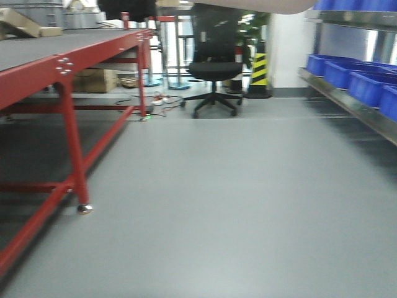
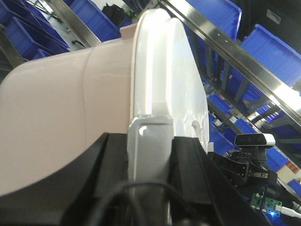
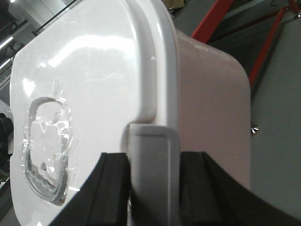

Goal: Grab white bin and place on right shelf
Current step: 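Hold the pink bin raised while the base drives away from the table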

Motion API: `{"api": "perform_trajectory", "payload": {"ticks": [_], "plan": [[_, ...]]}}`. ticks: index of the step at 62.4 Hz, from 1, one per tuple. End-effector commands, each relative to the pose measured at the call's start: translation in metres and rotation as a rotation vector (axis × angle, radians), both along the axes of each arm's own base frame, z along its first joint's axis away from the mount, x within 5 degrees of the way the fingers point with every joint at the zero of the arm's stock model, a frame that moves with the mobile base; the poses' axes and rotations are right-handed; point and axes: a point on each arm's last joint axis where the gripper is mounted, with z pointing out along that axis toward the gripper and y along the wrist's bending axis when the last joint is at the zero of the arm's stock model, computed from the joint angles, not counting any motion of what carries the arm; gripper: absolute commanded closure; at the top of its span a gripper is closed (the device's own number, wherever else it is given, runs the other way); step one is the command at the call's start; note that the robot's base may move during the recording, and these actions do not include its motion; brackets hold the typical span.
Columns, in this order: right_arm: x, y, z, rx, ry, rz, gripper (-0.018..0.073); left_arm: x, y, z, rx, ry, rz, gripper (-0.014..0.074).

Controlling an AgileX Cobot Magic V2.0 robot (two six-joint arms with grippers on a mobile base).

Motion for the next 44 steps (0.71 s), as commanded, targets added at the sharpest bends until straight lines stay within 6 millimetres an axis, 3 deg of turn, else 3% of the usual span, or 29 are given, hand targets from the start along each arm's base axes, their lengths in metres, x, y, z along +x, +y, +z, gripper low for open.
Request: {"api": "perform_trajectory", "payload": {"ticks": [1, 44], "plan": [[-0.0261, 0.0231, 0.0331, 0.094, -0.128, 0.201, 0.0508, -0.0484, -0.0249, 0.0300, -0.037, -0.127, -0.328, 0.0722], [-0.0261, 0.0232, 0.0331, 0.094, -0.128, 0.201, 0.0508, -0.0484, -0.0249, 0.0300, -0.037, -0.127, -0.328, 0.0722]]}}
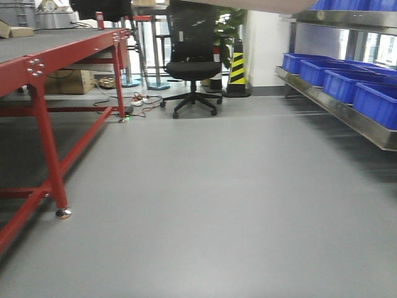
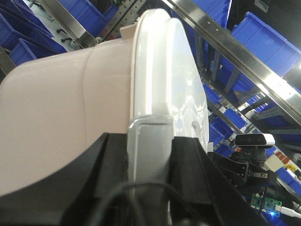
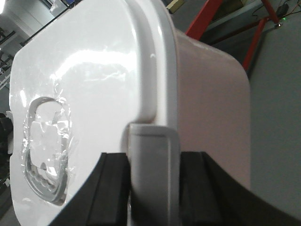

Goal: Grab white bin and place on right shelf
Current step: 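Hold the pink bin raised while the base drives away from the table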

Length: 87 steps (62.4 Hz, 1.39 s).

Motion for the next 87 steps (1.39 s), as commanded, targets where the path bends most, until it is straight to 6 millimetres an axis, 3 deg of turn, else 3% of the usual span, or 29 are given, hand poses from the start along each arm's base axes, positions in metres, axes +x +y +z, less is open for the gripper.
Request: {"api": "perform_trajectory", "payload": {"ticks": [1, 87], "plan": [[-0.0261, 0.0232, 0.0331, 0.094, -0.128, 0.201, 0.0508, -0.0484, -0.0249, 0.0300, -0.037, -0.127, -0.328, 0.0722], [-0.0259, 0.0230, 0.0331, 0.094, -0.128, 0.199, 0.0508, -0.0483, -0.0248, 0.0301, -0.037, -0.127, -0.326, 0.0722]]}}
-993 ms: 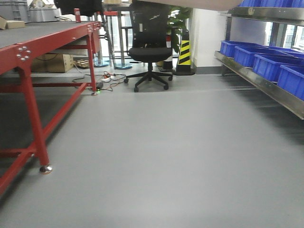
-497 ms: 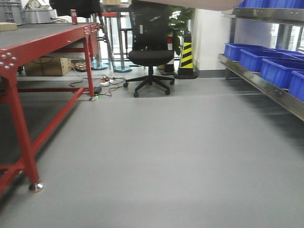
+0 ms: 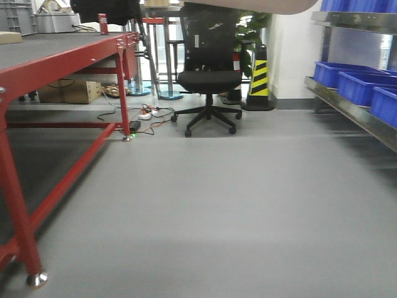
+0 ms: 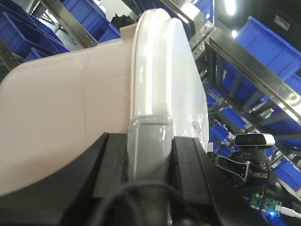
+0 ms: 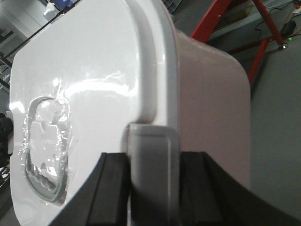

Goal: Grab white bin and place on right shelf
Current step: 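Hold the pink bin raised while the base drives away from the table, then hold the bin while the base turns and approaches the blue-bin shelf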

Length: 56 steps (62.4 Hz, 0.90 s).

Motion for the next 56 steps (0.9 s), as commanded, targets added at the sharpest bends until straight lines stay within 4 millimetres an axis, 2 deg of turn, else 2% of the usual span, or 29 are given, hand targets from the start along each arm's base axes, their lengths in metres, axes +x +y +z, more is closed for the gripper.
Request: {"api": "perform_trajectory", "payload": {"ticks": [1, 56], "plan": [[-0.0260, 0.0231, 0.0331, 0.094, -0.128, 0.200, 0.0508, -0.0480, -0.0247, 0.0299, -0.037, -0.126, -0.324, 0.0722], [-0.0245, 0.0220, 0.0331, 0.093, -0.127, 0.179, 0.0508, -0.0480, -0.0247, 0.0299, -0.037, -0.126, -0.324, 0.0722]]}}
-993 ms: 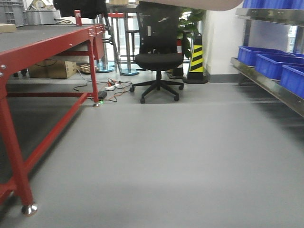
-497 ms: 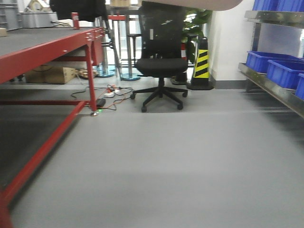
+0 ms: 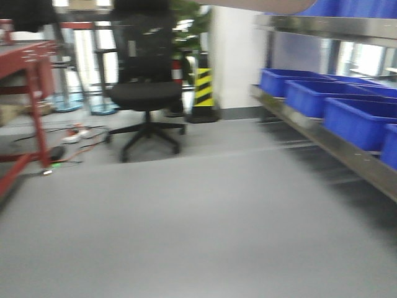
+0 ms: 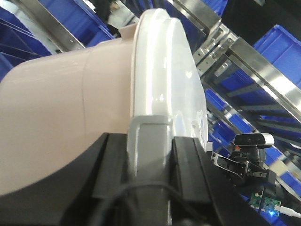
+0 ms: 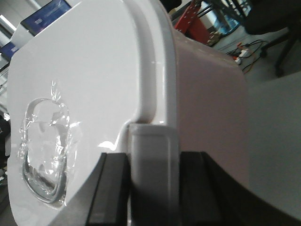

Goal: Grab white bin and place on right shelf
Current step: 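Hold the bin while the base turns and approaches the blue-bin shelf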

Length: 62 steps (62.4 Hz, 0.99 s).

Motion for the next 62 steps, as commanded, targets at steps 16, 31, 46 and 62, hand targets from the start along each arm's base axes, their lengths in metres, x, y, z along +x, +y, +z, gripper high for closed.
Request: {"api": "perform_trajectory", "payload": {"ticks": [16, 31, 46, 62], "plan": [[-0.0250, 0.0216, 0.0331, 0.094, -0.127, 0.185, 0.0508, -0.0480, -0.0247, 0.0294, -0.037, -0.124, -0.324, 0.0722], [-0.0251, 0.0216, 0.0331, 0.094, -0.127, 0.186, 0.0508, -0.0480, -0.0247, 0.0294, -0.037, -0.124, -0.324, 0.0722], [-0.0251, 0.0216, 0.0331, 0.094, -0.127, 0.186, 0.0508, -0.0480, -0.0247, 0.0294, -0.037, -0.124, -0.324, 0.0722], [-0.0251, 0.0216, 0.0331, 0.094, -0.127, 0.186, 0.0508, -0.0480, -0.0247, 0.0294, -0.037, -0.124, -0.324, 0.0722]]}}
